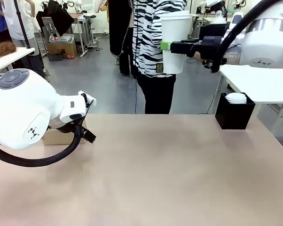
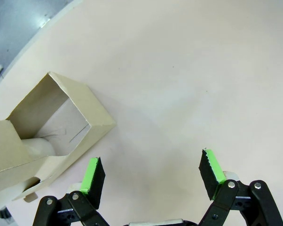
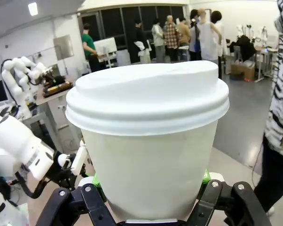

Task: Pour a drink into a cup and package it in a carrier.
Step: When a person places the Paper Cup Lid on the 600 ml Paper Cup , lift the 600 ml Paper Cup, then position the Cup Carrier in the center of the table.

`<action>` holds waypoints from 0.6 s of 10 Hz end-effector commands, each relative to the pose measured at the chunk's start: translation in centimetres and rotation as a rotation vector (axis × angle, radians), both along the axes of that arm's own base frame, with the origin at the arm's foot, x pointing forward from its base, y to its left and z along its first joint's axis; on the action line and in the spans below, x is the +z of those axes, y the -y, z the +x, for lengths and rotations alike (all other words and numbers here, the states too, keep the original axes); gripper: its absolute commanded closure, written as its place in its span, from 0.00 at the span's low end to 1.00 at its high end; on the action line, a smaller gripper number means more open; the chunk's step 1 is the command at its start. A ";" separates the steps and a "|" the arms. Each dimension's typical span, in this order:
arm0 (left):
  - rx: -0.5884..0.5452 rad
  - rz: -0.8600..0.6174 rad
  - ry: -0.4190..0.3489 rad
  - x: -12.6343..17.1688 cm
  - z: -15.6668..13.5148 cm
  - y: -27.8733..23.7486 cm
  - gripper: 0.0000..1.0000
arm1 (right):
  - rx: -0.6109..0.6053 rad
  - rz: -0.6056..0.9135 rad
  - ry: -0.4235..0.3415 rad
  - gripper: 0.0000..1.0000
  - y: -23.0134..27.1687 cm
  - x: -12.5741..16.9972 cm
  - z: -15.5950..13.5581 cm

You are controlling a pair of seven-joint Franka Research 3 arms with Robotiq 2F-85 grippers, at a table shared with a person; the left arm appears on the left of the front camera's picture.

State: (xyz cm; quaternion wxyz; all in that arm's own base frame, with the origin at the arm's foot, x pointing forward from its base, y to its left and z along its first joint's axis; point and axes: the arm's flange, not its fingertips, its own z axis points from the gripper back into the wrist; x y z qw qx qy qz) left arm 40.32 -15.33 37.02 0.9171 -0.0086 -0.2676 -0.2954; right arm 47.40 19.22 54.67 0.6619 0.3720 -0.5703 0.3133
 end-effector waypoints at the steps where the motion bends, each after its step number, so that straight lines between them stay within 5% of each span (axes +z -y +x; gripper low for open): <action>1: 0.001 -0.003 0.000 0.0 0.0 -0.1 0.00 | -0.009 -0.005 0.007 0.20 -0.8 0.0 0.3; 6: 0.001 -0.003 0.000 0.0 0.0 -0.1 0.00 | -0.009 -0.005 0.007 0.20 -0.8 0.0 0.3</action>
